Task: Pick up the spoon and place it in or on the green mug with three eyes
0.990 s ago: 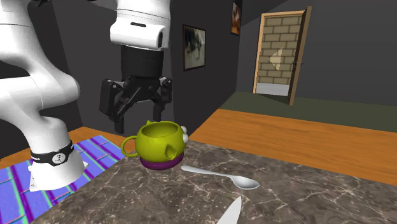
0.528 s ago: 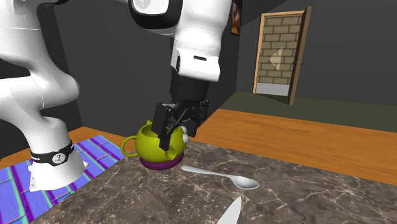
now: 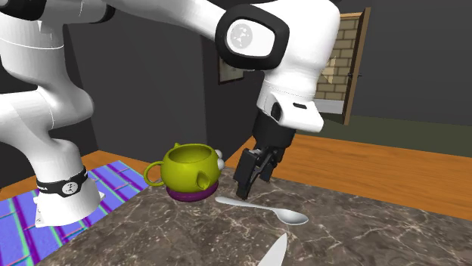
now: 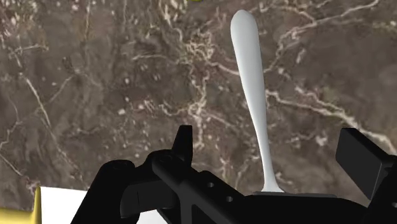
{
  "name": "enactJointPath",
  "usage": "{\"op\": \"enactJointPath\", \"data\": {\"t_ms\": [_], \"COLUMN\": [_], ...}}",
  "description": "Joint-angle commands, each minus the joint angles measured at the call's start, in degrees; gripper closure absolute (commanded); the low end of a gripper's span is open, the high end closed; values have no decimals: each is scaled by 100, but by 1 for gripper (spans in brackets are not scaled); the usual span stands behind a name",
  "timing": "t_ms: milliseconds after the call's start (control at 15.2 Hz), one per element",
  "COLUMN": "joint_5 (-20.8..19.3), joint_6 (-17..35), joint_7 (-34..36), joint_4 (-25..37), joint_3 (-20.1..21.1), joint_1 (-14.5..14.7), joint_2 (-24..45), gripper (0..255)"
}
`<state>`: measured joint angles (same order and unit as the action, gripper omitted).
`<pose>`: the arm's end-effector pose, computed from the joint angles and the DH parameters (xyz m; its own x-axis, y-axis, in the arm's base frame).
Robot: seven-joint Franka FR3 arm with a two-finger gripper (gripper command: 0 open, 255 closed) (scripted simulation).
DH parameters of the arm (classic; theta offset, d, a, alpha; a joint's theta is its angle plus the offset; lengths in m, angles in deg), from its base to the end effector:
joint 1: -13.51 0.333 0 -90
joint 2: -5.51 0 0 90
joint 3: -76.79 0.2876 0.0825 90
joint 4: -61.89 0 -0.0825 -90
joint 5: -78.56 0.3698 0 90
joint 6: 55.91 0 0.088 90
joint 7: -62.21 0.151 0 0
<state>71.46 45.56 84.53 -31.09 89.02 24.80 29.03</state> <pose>0.5639 0.2187 0.3086 0.9745 0.0398 -0.2208 0.0675 -0.9905 0.1196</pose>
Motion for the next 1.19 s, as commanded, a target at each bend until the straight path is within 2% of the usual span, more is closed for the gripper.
{"op": "enactJointPath", "data": {"t_ms": [0, 396, 858, 924, 1122], "joint_5": [-25, -48, -48, -48, -48], "joint_6": [73, 491, 490, 490, 490], "joint_7": [15, 35, 35, 35, 35], "joint_4": [22, -372, -371, -371, -371], "joint_3": [-8, -24, -24, -24, -24], "joint_1": [13, -11, -11, -11, -11], "joint_2": [108, 134, 134, 134, 134], "gripper": [0, 0, 0, 255, 255]}}
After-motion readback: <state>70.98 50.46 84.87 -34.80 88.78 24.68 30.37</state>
